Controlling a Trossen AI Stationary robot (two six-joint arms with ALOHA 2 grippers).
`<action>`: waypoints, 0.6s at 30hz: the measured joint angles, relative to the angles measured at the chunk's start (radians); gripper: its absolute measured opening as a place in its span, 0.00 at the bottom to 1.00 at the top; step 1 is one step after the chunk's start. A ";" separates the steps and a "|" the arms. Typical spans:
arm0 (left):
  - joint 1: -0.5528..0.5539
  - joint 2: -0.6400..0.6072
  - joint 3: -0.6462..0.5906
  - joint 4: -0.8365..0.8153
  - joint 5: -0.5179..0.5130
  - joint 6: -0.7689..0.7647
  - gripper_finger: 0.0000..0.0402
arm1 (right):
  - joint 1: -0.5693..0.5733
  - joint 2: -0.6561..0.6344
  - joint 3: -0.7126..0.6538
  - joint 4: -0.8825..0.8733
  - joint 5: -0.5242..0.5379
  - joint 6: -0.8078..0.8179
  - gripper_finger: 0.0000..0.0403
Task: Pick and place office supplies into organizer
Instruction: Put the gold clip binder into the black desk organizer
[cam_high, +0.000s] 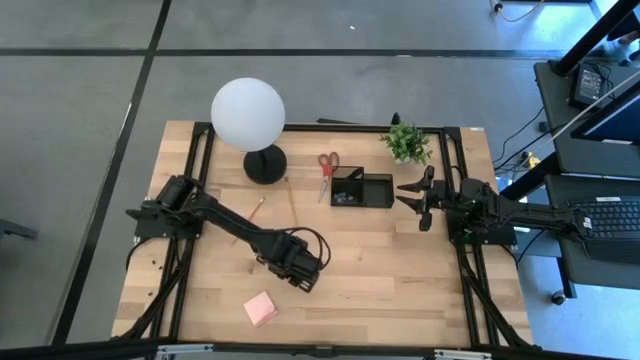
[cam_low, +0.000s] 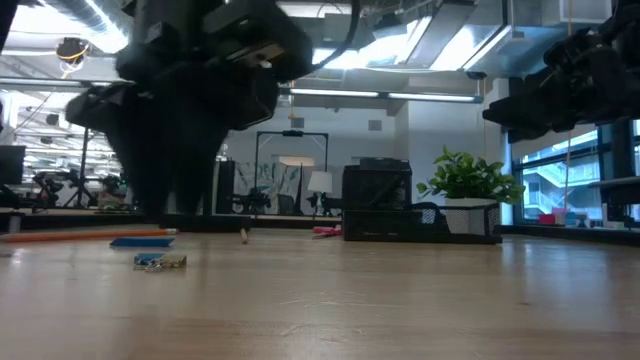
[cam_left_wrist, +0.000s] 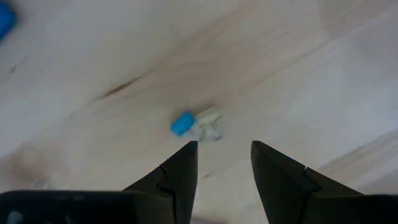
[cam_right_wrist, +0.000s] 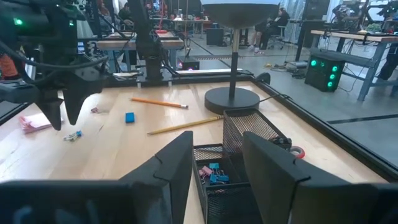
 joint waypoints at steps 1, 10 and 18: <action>0.001 0.000 0.000 0.015 -0.013 0.000 0.36 | 0.000 0.000 0.000 0.000 0.000 -0.005 0.36; 0.017 0.000 0.000 0.040 -0.021 0.004 0.36 | 0.000 0.000 0.000 0.000 0.000 -0.049 0.36; 0.017 0.000 0.000 0.037 -0.001 0.004 0.36 | 0.000 0.000 0.000 0.000 0.000 -0.050 0.36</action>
